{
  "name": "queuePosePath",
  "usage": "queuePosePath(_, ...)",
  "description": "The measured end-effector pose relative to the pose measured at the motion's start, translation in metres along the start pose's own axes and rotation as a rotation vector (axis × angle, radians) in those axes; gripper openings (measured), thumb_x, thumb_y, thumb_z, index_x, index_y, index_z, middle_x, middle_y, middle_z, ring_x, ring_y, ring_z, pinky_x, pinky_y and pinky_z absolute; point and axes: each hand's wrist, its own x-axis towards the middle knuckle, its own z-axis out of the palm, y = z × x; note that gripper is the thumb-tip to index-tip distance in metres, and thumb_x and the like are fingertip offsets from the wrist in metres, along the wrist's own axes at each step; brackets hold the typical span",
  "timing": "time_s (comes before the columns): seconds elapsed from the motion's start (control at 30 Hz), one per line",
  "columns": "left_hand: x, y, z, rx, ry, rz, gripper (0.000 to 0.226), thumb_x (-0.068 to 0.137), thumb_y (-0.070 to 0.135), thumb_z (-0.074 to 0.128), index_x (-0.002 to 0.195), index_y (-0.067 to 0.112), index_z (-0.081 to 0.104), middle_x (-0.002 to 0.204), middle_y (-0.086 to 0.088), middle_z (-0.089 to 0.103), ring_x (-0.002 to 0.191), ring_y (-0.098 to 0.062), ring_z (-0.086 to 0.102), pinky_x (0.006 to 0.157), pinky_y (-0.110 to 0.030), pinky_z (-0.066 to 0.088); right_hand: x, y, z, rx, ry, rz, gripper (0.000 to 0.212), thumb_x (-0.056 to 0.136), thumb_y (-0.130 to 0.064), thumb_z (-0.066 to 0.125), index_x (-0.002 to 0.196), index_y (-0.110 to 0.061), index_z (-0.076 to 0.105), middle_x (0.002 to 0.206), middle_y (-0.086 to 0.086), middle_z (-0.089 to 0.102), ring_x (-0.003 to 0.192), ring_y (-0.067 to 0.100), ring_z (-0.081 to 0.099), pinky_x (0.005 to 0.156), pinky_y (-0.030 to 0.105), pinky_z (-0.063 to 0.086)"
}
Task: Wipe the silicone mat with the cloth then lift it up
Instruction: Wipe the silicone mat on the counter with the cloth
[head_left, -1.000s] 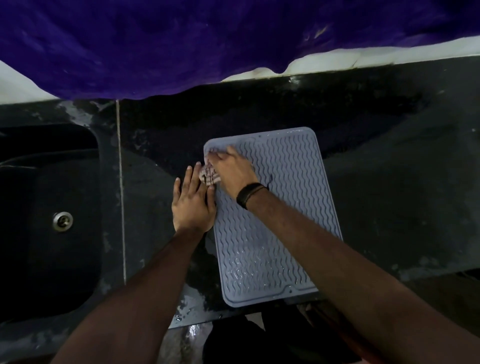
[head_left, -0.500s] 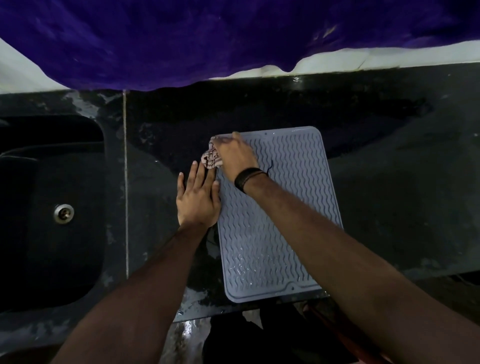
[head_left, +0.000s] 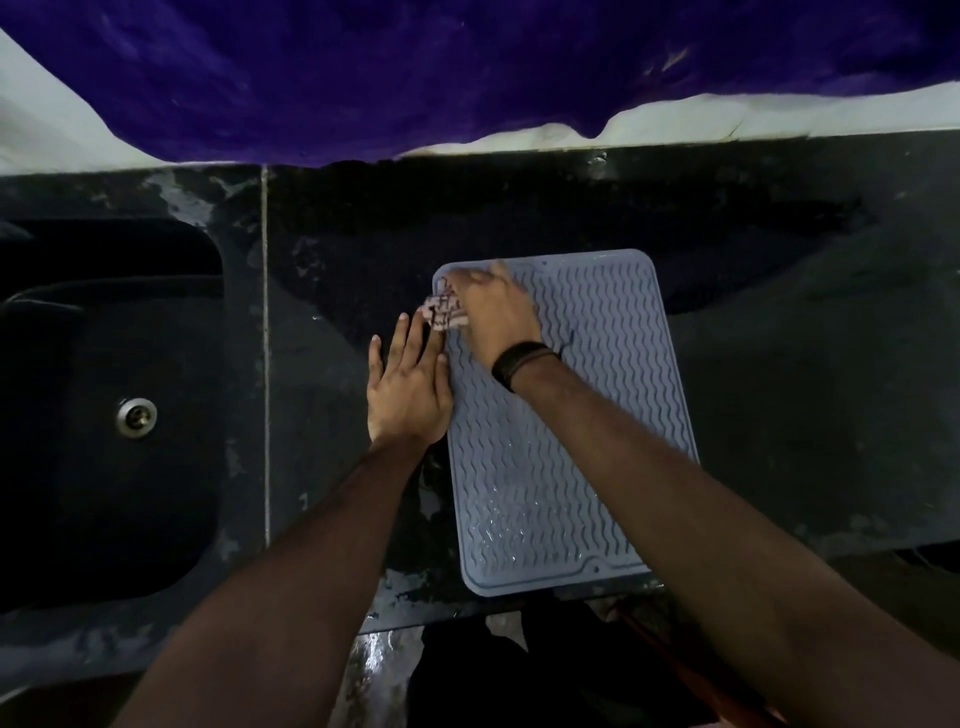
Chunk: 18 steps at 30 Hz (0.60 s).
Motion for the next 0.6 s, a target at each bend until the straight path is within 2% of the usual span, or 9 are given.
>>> queuePosePath(0.07, 0.0, 0.001, 0.001, -0.001, 0.015, -0.011, 0.058, 0.107, 0.036, 0.016, 0.159, 0.017, 0.035, 0.169, -0.003, 0.026, 0.159, -0.019, 0.011, 0.128, -0.05, 0.006, 0.006, -0.006, 0.007, -0.036, -0.044, -0.026, 0.038, 0.091, -0.009, 0.046, 0.129, -0.013, 0.052, 0.128, 0.005, 0.059, 0.125, 0.027, 0.04, 0.094, 0.04, 0.047)
queuePosePath(0.2, -0.002, 0.0, 0.0, 0.03, -0.017, -0.006, 0.064, 0.102, 0.038, 0.015, 0.164, 0.022, 0.02, 0.172, 0.001, 0.013, 0.159, -0.018, 0.005, 0.128, -0.049, 0.002, -0.03, 0.0, 0.019, -0.018, -0.024, -0.051, 0.041, 0.091, -0.016, 0.043, 0.131, -0.017, 0.053, 0.133, 0.001, 0.057, 0.123, 0.026, 0.042, 0.095, 0.04, 0.043)
queuePosePath(0.3, -0.002, -0.002, -0.001, 0.05, -0.058, 0.013, 0.068, 0.1, 0.044, 0.008, 0.165, 0.023, 0.01, 0.173, 0.0, 0.004, 0.159, -0.018, -0.002, 0.128, -0.05, -0.002, -0.071, 0.004, 0.021, -0.036, -0.033, -0.065, 0.051, 0.083, -0.008, 0.054, 0.133, -0.019, 0.052, 0.134, 0.0, 0.057, 0.123, 0.028, 0.044, 0.097, 0.042, 0.04)
queuePosePath(0.4, -0.002, -0.001, -0.002, 0.015, -0.046, 0.007, 0.058, 0.109, 0.037, 0.014, 0.165, 0.022, 0.014, 0.173, -0.001, 0.009, 0.159, -0.019, 0.0, 0.127, -0.051, 0.0, -0.102, 0.002, 0.023, -0.075, -0.104, -0.065, 0.059, 0.082, -0.01, 0.06, 0.138, -0.022, 0.047, 0.14, -0.004, 0.052, 0.127, 0.024, 0.04, 0.101, 0.039, 0.036)
queuePosePath(0.5, -0.002, 0.002, -0.003, -0.03, -0.011, -0.008, 0.053, 0.111, 0.032, 0.023, 0.164, 0.021, 0.024, 0.172, -0.002, 0.017, 0.159, -0.019, 0.006, 0.127, -0.051, 0.002, -0.109, 0.005, 0.019, -0.053, -0.137, -0.075, 0.053, 0.082, -0.015, 0.063, 0.134, -0.025, 0.052, 0.133, -0.004, 0.058, 0.123, 0.023, 0.042, 0.097, 0.038, 0.039)
queuePosePath(0.6, -0.001, 0.0, -0.002, -0.015, -0.005, 0.014, 0.054, 0.111, 0.03, 0.027, 0.164, 0.021, 0.023, 0.172, -0.002, 0.015, 0.159, -0.02, 0.005, 0.127, -0.052, 0.002, -0.088, 0.008, 0.009, -0.02, -0.047, -0.014, 0.046, 0.079, -0.01, 0.065, 0.123, -0.023, 0.058, 0.123, -0.002, 0.064, 0.117, 0.024, 0.047, 0.094, 0.039, 0.046)
